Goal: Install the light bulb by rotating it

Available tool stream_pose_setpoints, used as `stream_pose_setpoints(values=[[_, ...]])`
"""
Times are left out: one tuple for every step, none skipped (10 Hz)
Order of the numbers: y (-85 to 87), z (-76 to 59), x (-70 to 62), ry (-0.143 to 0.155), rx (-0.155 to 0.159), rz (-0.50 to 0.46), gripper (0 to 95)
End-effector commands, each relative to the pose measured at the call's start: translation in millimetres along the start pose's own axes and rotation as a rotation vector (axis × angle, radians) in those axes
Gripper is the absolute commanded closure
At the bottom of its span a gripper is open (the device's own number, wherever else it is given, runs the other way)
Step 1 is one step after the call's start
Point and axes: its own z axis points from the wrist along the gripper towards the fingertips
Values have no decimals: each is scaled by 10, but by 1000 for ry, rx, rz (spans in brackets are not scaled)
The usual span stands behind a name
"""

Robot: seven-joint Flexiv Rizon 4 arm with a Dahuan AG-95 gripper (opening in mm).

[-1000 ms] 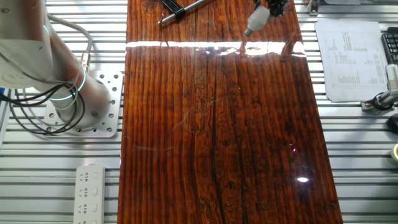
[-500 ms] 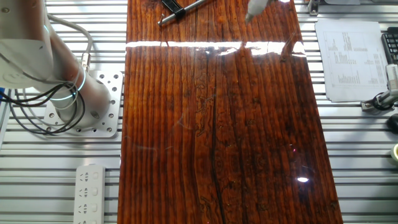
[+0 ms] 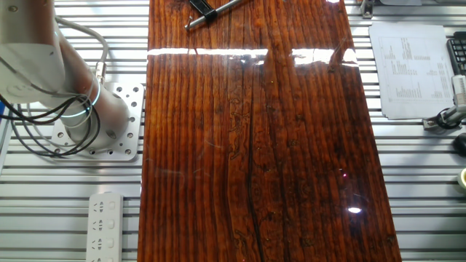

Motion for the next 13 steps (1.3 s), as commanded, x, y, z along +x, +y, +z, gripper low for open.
stream_pose_setpoints(values=[[0,7,-18,5,-14,-72,760],[0,7,-18,-5,-15,-103,760],[0,7,-18,-30,-20,-129,760],[0,7,-18,-42,-27,-129,570],[48,-6,-92,-51,-33,-118,570],[125,-25,-199,-52,-34,-115,570],[186,-35,-276,-48,-33,-115,570],[280,-48,-386,-52,-35,-112,570],[372,-55,-483,-48,-31,-113,570],[447,-51,-556,-49,-26,-114,570],[505,-28,-610,-60,-15,-120,570],[546,-11,-648,-79,-18,-118,570],[558,-6,-658,-86,-21,-115,570]])
